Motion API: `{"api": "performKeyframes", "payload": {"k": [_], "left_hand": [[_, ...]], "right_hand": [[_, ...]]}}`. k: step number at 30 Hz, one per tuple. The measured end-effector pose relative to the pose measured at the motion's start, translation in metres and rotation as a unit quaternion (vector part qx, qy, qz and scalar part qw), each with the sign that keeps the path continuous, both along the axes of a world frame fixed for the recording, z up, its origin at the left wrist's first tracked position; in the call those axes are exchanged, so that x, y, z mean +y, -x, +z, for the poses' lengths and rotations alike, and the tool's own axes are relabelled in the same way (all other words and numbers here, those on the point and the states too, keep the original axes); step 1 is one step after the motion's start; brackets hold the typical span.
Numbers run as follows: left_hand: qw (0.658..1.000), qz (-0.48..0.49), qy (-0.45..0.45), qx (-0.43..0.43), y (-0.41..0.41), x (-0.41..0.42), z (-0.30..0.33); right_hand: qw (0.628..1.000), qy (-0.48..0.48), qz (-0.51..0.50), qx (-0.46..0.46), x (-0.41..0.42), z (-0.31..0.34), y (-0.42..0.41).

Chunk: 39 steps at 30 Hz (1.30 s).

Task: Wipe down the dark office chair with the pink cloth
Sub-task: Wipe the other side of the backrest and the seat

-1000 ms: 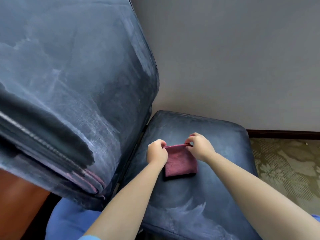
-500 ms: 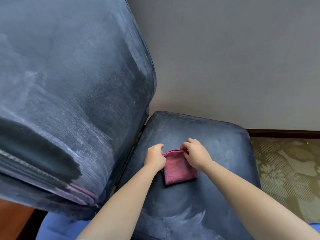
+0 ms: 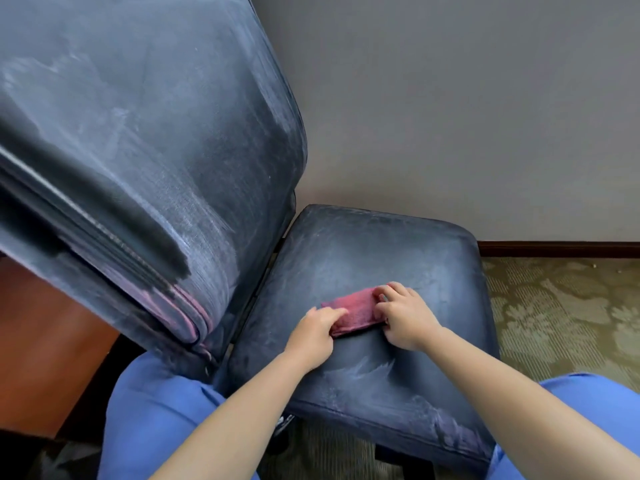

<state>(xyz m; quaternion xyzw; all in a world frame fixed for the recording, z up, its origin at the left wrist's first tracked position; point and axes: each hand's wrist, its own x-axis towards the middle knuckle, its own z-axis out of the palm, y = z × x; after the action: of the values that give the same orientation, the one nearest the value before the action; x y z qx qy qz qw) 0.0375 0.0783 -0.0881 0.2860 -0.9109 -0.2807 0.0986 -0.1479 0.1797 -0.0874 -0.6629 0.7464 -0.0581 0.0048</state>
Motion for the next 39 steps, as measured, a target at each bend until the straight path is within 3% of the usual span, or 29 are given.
{"api": "performKeyframes", "payload": {"k": [4, 6, 9, 14, 17, 22, 27, 29, 33, 39], "left_hand": [[0.975, 0.17, -0.109, 0.095, -0.003, -0.003, 0.012], [0.967, 0.2, -0.107, 0.113, -0.004, -0.009, 0.019], [0.97, 0.199, -0.105, 0.095, -0.009, -0.015, 0.021], [0.979, 0.175, -0.087, 0.055, -0.023, -0.014, 0.029], [0.993, 0.11, -0.048, -0.009, -0.039, -0.008, 0.044], [0.993, 0.118, -0.003, -0.005, -0.057, -0.003, 0.077], [0.989, 0.137, 0.048, 0.036, -0.075, 0.01, 0.114], [0.982, 0.165, 0.054, 0.07, -0.088, 0.014, 0.126], [0.954, 0.262, 0.049, 0.14, -0.125, 0.012, 0.145], [0.915, 0.34, 0.088, 0.2, -0.165, 0.009, 0.174]], "right_hand": [[0.996, 0.077, 0.008, -0.033, -0.021, 0.019, -0.014], [0.997, 0.023, 0.044, -0.053, -0.035, 0.019, -0.023], [0.985, -0.164, 0.052, -0.015, -0.049, 0.01, -0.034], [0.978, -0.204, -0.003, 0.046, -0.055, 0.009, -0.044], [0.974, -0.224, -0.03, -0.007, -0.052, 0.017, -0.06], [0.97, -0.097, -0.092, -0.205, -0.048, 0.06, -0.071], [0.911, 0.061, -0.127, -0.387, -0.048, 0.127, -0.105], [0.909, 0.071, -0.121, -0.393, -0.047, 0.145, -0.117], [0.949, 0.08, -0.089, -0.29, -0.048, 0.17, -0.138], [0.952, 0.158, -0.037, -0.259, -0.049, 0.199, -0.188]]}}
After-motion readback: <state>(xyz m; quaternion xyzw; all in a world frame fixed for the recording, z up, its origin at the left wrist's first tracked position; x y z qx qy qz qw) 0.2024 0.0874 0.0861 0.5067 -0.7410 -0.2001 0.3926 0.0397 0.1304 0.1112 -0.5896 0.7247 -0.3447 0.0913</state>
